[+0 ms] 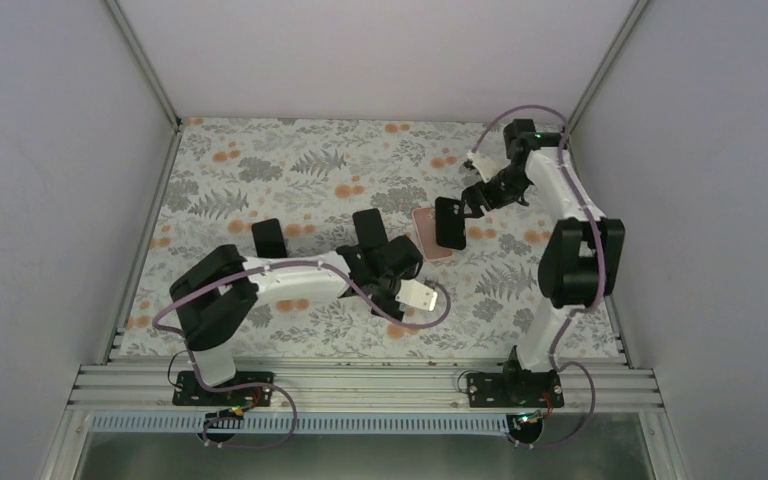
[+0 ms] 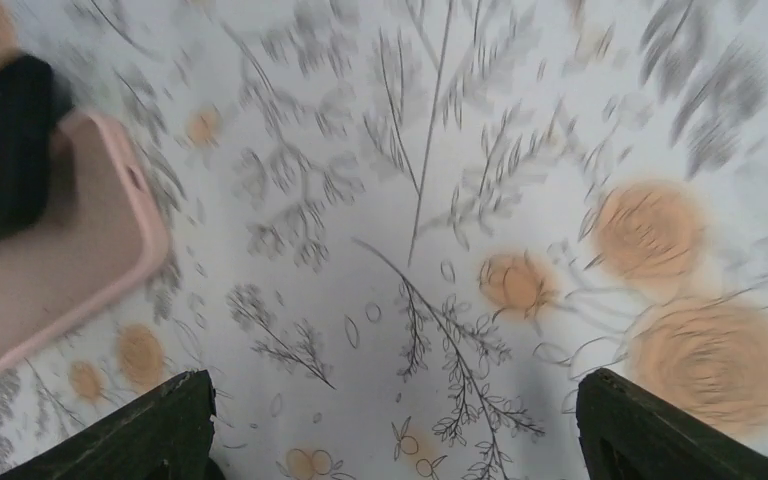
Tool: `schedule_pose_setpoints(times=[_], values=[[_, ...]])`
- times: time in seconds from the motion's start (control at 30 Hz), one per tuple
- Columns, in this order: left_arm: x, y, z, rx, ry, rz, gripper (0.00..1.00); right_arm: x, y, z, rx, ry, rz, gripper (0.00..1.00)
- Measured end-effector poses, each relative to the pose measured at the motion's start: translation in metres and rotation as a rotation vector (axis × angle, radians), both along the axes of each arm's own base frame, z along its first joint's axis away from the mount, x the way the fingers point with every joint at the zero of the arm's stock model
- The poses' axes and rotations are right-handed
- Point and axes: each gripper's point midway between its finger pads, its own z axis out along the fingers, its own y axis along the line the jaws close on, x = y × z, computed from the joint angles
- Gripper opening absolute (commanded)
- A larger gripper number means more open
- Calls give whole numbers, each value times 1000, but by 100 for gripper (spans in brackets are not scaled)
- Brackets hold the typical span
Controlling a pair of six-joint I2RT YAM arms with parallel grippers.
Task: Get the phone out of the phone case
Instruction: Place the phone at the center of the board, then reset both arms
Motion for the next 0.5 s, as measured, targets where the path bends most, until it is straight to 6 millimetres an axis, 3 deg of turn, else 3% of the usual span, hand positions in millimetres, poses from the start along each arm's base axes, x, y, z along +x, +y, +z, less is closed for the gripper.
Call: schedule_pose_setpoints(times=[0.07, 0.13, 0.27, 0.33, 0.5], values=[[-8, -3, 22, -12, 81, -6, 89, -1, -5, 21, -29, -86, 5, 97], [-12, -11, 56, -62, 159, -12, 90, -2, -11, 46, -58, -186, -1, 100], [2, -16, 156, -260, 248, 0, 94, -9, -17, 97, -82, -385, -27, 100], [19, -1, 203, -357, 256, 38, 96, -14, -20, 119, -87, -478, -55, 100], [60, 66, 270, -514, 219, 186, 100, -24, -41, 152, -122, -652, -165, 100]])
